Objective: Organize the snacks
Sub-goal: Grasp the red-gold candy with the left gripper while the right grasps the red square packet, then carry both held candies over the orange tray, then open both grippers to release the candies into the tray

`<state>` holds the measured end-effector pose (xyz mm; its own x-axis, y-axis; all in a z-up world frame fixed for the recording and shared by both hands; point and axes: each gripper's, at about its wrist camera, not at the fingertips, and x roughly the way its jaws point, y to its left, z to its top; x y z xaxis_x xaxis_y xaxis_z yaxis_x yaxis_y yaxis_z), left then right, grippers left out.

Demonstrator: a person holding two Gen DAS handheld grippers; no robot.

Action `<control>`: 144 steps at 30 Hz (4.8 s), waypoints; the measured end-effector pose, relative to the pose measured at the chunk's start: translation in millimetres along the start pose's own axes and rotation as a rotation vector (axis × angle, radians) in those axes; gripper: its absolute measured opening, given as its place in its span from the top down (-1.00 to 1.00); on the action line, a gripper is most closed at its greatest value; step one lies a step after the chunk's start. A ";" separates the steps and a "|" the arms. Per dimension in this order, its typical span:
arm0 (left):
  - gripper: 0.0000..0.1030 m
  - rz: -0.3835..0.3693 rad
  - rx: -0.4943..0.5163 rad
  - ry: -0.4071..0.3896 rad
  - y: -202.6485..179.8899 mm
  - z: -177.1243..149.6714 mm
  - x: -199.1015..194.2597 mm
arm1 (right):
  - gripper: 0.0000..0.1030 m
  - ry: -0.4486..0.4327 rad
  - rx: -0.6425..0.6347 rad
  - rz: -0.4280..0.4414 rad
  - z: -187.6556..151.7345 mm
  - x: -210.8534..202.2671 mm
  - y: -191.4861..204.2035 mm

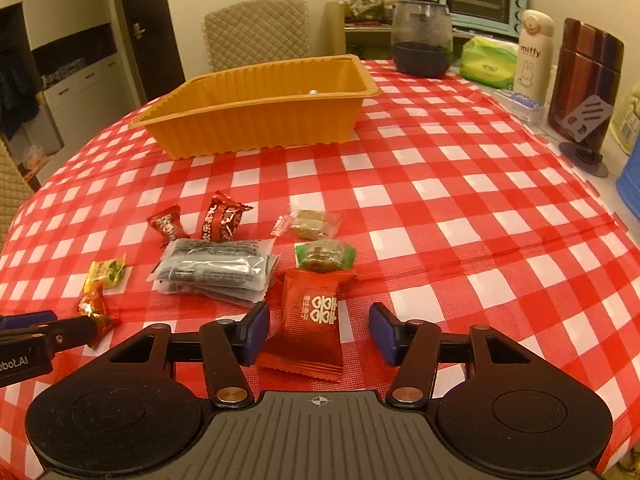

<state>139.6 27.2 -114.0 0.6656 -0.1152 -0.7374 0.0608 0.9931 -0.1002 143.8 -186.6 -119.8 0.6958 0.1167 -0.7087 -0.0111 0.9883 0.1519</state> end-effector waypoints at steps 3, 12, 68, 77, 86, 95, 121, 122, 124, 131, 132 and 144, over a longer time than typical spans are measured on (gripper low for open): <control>0.13 -0.022 -0.011 -0.005 -4.3 2.7 3.1 | -0.07 -0.009 0.017 -0.003 1.7 -0.9 -2.2; 0.22 -0.053 -0.003 -0.015 -16.2 8.3 17.1 | -0.07 -0.003 0.022 0.011 1.8 0.1 -2.0; 0.63 -0.118 0.112 -0.267 -54.9 178.9 10.4 | 0.47 -0.276 -0.049 0.064 159.0 -12.2 -6.7; 0.63 -0.101 0.084 -0.265 -40.0 210.5 44.8 | 0.47 -0.268 -0.026 0.074 195.6 30.5 0.8; 0.63 -0.109 0.053 -0.226 -31.5 226.9 79.5 | 0.47 -0.217 -0.004 0.089 211.0 78.7 6.2; 0.62 -0.123 0.048 -0.197 -31.3 233.7 99.9 | 0.47 -0.183 0.013 0.090 213.9 102.6 4.9; 0.42 -0.081 0.017 -0.187 -9.3 230.8 99.2 | 0.00 -0.212 0.129 0.170 216.5 102.5 -1.2; 0.42 -0.080 0.019 -0.187 -9.2 230.5 99.3 | -0.17 -0.220 0.142 0.167 216.4 101.7 -3.4; 0.42 -0.078 0.020 -0.185 -8.8 229.9 99.6 | -0.17 -0.228 0.169 0.167 217.4 99.6 -8.4; 0.40 -0.076 0.031 -0.186 -11.0 228.4 98.3 | -0.17 -0.234 0.187 0.141 216.7 92.2 -15.7; 0.39 -0.076 0.033 -0.185 -11.4 227.8 98.3 | -0.17 -0.231 0.184 0.138 216.4 91.7 -15.2; 0.38 -0.064 0.070 -0.186 -16.9 219.7 90.5 | -0.17 -0.226 0.136 0.112 210.6 85.8 -9.6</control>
<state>362.3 4.7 -32.3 0.7839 -0.1786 -0.5946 0.1547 0.9837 -0.0915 354.8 -206.7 -37.0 0.8385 0.1850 -0.5126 -0.0117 0.9465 0.3226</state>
